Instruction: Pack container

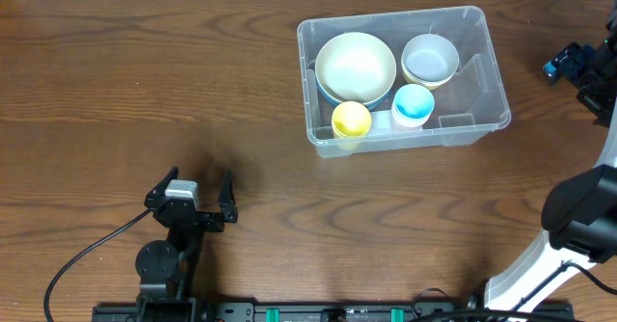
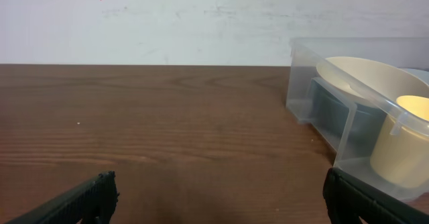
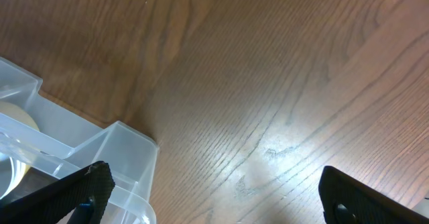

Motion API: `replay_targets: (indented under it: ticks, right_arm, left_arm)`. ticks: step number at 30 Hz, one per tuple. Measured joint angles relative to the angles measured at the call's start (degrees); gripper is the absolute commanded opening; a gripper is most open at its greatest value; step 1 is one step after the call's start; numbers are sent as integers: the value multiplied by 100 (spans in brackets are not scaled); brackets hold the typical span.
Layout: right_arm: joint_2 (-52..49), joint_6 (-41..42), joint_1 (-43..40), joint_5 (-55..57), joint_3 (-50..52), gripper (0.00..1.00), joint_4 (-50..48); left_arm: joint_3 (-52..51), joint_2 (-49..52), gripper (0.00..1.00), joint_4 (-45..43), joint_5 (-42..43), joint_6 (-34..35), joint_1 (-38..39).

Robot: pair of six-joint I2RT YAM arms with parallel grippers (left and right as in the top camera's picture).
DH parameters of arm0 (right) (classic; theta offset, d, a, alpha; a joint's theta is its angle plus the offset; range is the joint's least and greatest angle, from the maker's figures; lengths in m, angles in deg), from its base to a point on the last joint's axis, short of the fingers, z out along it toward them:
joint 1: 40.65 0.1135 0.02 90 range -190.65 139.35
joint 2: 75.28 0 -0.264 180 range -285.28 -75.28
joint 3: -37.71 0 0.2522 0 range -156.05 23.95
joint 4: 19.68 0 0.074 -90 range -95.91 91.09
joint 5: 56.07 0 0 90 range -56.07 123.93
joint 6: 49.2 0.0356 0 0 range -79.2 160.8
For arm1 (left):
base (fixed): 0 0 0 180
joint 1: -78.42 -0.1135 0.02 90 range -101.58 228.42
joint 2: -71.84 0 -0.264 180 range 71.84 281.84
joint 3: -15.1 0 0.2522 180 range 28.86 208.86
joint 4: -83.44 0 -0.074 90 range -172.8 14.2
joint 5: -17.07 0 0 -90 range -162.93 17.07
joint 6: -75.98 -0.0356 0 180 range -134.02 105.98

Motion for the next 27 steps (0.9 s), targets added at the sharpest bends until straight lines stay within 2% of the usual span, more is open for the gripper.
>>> replay_targets:
  ticks: [13,27]
  right_arm:
    - [192,0,151,0,20,99,-2]
    - [2396,-2,1937,-2,33,99,2]
  left_arm:
    - [0,0,98,0,0,0,0]
    - [0,4,98,2,-2,0,0]
